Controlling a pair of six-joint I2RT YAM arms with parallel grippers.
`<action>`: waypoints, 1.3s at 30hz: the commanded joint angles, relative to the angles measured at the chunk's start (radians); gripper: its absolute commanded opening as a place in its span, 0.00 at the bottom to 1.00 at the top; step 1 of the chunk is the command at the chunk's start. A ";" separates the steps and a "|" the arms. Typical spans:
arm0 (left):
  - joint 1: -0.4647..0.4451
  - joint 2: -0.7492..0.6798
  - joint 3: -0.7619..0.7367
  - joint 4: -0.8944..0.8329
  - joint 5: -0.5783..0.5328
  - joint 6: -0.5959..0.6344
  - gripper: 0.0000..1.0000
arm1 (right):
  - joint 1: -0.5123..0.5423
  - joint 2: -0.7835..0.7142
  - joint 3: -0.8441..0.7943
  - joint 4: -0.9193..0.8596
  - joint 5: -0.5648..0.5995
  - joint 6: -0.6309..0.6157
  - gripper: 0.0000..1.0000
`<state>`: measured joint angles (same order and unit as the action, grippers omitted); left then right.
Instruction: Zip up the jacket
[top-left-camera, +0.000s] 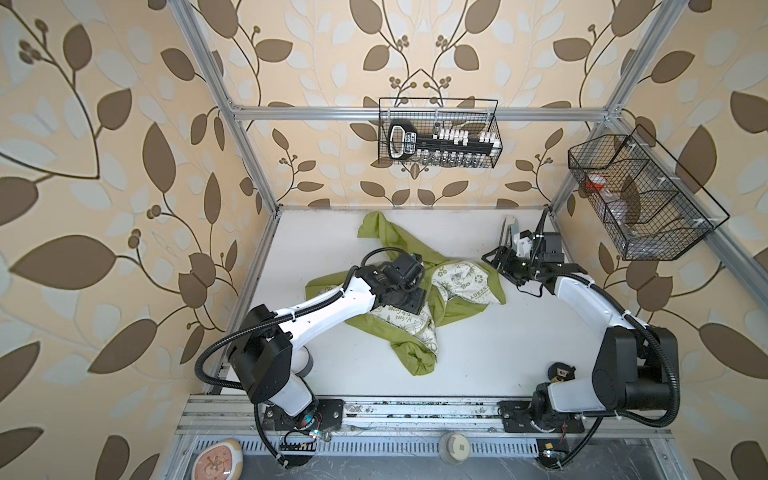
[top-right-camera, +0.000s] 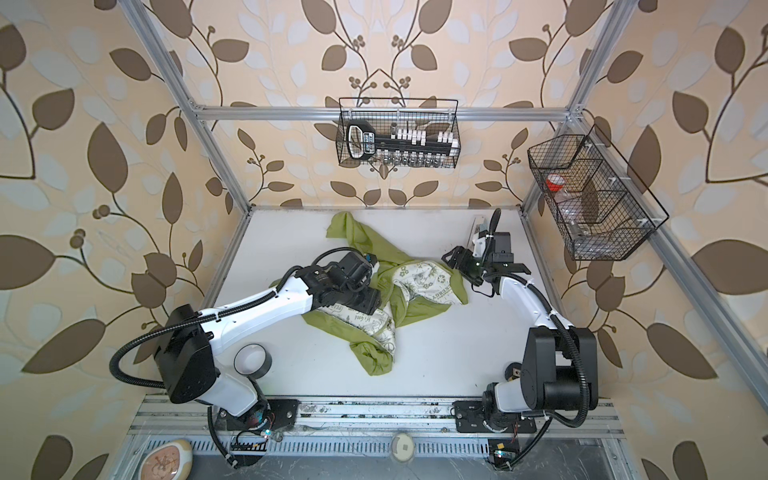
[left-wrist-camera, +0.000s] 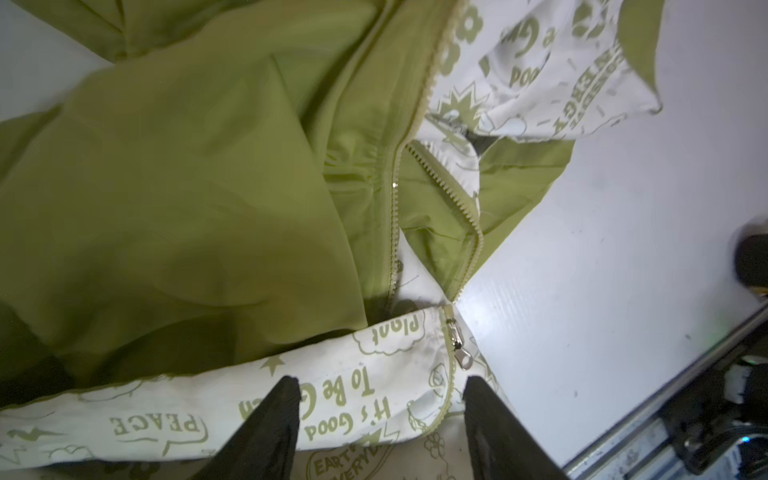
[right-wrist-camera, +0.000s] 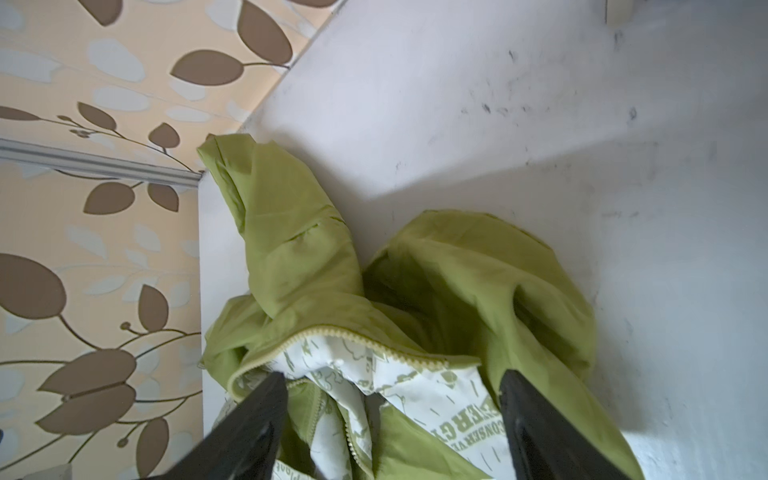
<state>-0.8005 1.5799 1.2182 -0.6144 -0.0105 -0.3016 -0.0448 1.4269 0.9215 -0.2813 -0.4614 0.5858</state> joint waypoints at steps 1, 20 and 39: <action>-0.016 0.032 0.073 -0.059 -0.084 0.091 0.62 | -0.012 -0.034 -0.059 0.028 -0.020 -0.007 0.87; -0.088 0.286 0.188 -0.125 -0.030 0.161 0.60 | 0.012 0.089 -0.167 0.176 -0.018 0.013 0.60; 0.022 -0.019 0.172 -0.115 -0.139 0.097 0.00 | 0.029 -0.016 0.096 0.192 -0.097 0.132 0.00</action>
<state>-0.8173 1.7134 1.3853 -0.7303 -0.0937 -0.1749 -0.0040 1.4639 0.9394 -0.0837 -0.5270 0.6979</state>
